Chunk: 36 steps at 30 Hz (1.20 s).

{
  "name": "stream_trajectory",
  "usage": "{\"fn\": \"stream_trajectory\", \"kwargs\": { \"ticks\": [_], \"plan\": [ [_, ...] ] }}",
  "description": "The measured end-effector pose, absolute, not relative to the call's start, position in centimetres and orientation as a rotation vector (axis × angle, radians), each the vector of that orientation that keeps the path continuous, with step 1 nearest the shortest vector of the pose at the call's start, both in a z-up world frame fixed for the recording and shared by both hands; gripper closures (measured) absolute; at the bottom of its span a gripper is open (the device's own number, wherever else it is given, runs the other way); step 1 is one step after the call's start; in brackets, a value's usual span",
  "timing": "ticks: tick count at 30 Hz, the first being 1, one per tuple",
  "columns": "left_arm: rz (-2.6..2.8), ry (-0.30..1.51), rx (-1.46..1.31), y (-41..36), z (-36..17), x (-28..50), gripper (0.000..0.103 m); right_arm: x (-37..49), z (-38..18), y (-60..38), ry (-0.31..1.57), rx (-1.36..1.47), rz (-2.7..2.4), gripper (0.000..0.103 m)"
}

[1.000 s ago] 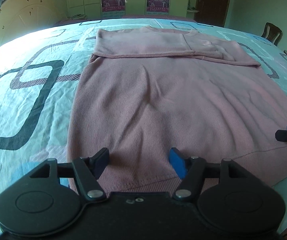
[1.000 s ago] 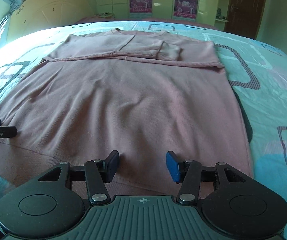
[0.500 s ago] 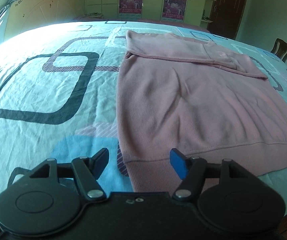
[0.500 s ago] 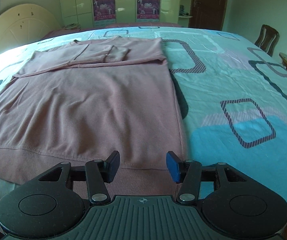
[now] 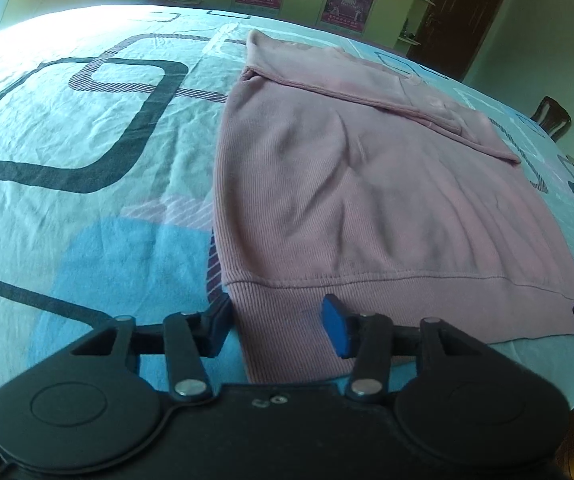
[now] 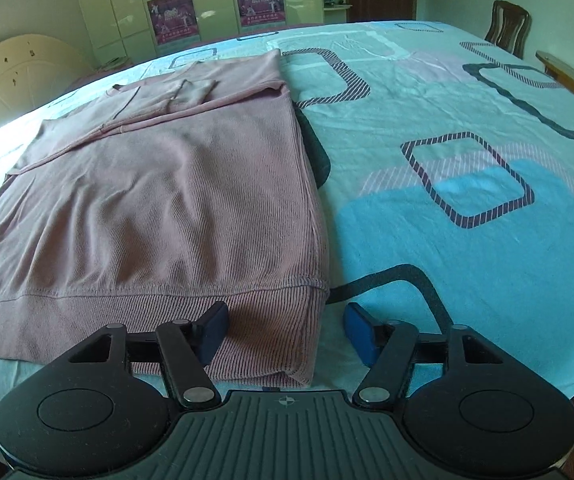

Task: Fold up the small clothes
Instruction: 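Grasp the ribbed sweatshirt hem with both grippers, then lift the hem with both grippers and fold it over toward the collar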

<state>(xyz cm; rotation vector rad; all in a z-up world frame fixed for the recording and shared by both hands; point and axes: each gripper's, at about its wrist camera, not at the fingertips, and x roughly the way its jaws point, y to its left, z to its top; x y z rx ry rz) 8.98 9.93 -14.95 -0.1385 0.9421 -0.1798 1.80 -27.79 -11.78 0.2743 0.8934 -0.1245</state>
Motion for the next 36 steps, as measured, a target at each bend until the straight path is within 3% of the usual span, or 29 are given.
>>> {"fn": "stream_trajectory", "kwargs": {
  "ticks": [4,6,7,9,22,36],
  "plan": [
    [-0.221,0.963,-0.154,9.6,-14.9,9.5,0.081,2.2,-11.8,-28.1,0.914,0.312,-0.109,0.064],
    [-0.235,0.969,-0.164,9.7,-14.8,9.8,0.089,2.3,-11.7,-28.3,0.926,0.333,-0.093,0.083],
    [-0.237,0.970,-0.177,9.8,-14.7,10.0,0.094,2.4,-11.6,-28.5,0.930,0.346,-0.082,0.086],
    [-0.240,0.966,-0.217,10.4,-14.3,10.4,0.095,2.5,-11.3,-28.8,0.933,0.376,-0.059,0.092],
    [-0.297,0.781,-0.279,10.0,-8.2,14.9,0.098,6.3,-5.7,-30.1,0.768,0.464,0.016,0.093],
    [-0.227,0.629,-0.323,7.6,-4.5,29.8,0.098,22.5,-1.7,-33.4,0.621,0.493,0.006,0.093]
  ]
}}
